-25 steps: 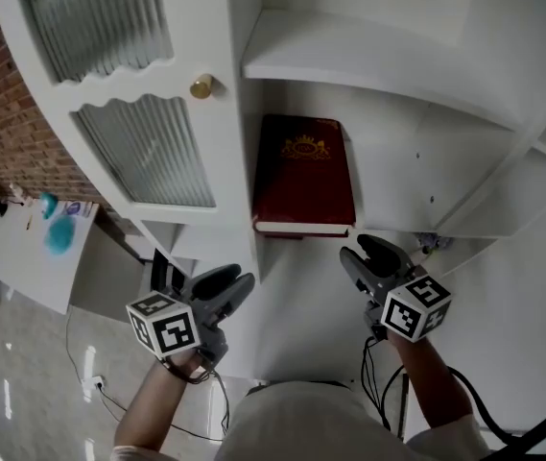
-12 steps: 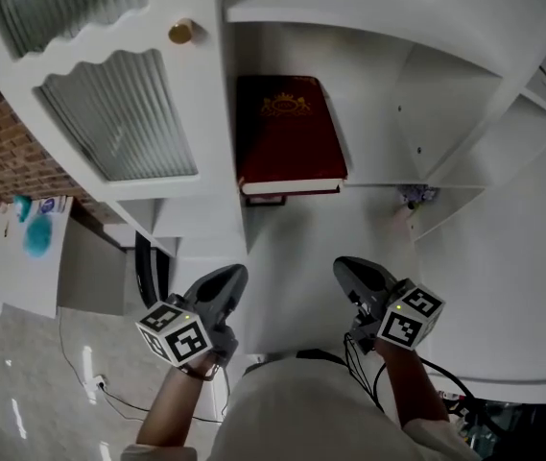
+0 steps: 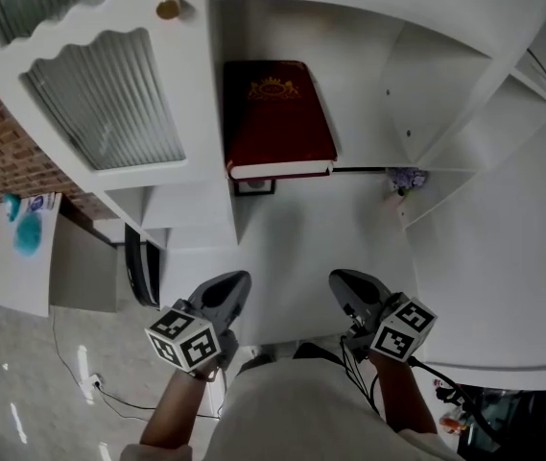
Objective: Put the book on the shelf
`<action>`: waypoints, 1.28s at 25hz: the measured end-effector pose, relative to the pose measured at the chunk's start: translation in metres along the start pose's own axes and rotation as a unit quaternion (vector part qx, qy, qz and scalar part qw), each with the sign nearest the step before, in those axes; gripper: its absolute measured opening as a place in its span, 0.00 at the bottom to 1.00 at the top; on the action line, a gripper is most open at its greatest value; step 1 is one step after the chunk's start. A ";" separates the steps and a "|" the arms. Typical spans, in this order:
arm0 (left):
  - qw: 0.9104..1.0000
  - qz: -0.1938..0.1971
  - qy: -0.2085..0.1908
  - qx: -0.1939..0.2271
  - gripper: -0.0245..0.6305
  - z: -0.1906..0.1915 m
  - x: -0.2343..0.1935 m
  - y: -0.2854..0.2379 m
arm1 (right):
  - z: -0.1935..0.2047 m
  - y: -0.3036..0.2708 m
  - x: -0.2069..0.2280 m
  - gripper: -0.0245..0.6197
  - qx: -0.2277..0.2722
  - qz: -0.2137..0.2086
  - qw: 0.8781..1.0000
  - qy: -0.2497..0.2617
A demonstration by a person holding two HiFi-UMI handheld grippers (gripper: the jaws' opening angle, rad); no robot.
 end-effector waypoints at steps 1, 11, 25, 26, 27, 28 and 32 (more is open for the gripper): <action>1.000 -0.004 0.002 0.002 0.05 0.002 0.003 0.001 | 0.001 0.004 0.000 0.04 -0.003 -0.002 1.000 0.006; 0.998 -0.065 0.002 0.013 0.05 0.021 0.055 -0.009 | 0.001 0.050 0.014 0.04 -0.028 -0.034 0.998 0.045; 0.992 -0.127 -0.023 -0.004 0.05 0.074 0.152 -0.012 | 0.035 0.145 0.053 0.04 -0.069 -0.060 0.995 0.039; 0.991 -0.131 -0.023 -0.006 0.05 0.079 0.158 -0.011 | 0.038 0.148 0.053 0.04 -0.072 -0.066 0.995 0.037; 0.990 -0.136 -0.027 -0.010 0.05 0.083 0.163 -0.010 | 0.041 0.150 0.054 0.04 -0.074 -0.070 0.994 0.036; 0.989 -0.140 -0.032 -0.015 0.05 0.087 0.168 -0.008 | 0.044 0.151 0.053 0.04 -0.076 -0.075 0.994 0.037; 0.987 -0.152 -0.052 -0.024 0.05 0.094 0.179 0.001 | 0.050 0.152 0.045 0.04 -0.081 -0.093 0.991 0.053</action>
Point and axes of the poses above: the fingertips, and each gripper's own axes: y backward along the fingers, x to its right, z out of its underside, the point moved 4 cm from there along y, backward along the fingers, and after that the axes turned 12 degrees about -y, right-handed, at the moved point
